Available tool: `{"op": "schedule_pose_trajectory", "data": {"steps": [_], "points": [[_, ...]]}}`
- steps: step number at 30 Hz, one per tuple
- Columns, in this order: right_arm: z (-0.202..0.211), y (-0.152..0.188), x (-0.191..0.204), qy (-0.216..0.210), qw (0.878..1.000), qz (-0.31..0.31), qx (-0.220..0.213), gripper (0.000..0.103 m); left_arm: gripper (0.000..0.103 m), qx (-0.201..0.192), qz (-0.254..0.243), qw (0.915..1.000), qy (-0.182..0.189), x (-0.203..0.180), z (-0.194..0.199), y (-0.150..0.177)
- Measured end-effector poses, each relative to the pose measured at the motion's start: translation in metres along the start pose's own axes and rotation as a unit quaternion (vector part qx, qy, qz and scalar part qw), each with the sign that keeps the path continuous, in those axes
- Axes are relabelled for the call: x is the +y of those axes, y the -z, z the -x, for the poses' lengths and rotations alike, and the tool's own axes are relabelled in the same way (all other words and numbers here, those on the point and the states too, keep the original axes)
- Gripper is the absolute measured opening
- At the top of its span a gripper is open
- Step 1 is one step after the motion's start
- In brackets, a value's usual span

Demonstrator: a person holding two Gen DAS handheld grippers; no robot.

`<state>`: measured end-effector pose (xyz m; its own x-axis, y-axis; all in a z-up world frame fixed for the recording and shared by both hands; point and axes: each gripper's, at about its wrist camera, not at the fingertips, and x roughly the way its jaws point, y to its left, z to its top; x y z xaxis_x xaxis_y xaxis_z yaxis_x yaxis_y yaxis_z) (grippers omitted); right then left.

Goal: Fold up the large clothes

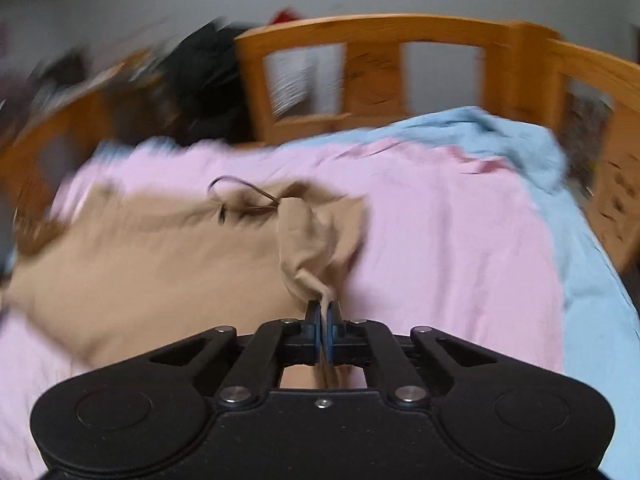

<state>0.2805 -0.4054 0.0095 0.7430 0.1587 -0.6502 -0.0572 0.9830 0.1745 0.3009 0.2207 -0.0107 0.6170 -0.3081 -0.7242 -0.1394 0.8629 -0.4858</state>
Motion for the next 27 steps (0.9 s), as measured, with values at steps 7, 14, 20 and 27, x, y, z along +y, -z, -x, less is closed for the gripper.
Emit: {"op": "schedule_pose_trajectory", "data": {"steps": [7, 14, 20, 27], "points": [[-0.035, -0.012, -0.034, 0.04, 0.998, -0.028, 0.041, 0.001, 0.003, 0.033, -0.063, 0.997, -0.031, 0.004, -0.017, 0.007], [-0.04, 0.0, -0.026, 0.057, 0.997, -0.01, 0.057, 0.0, 0.003, 0.019, -0.072, 0.9972, -0.007, 0.002, -0.001, 0.002], [-0.053, 0.018, -0.024, 0.059, 0.993, 0.023, 0.104, 0.001, 0.003, 0.037, -0.095, 0.9943, -0.03, 0.003, -0.022, 0.011], [-0.052, 0.024, -0.024, 0.065, 0.992, 0.033, 0.103, 0.001, 0.003, 0.016, -0.147, 0.9885, 0.034, -0.008, 0.022, 0.0]]}}
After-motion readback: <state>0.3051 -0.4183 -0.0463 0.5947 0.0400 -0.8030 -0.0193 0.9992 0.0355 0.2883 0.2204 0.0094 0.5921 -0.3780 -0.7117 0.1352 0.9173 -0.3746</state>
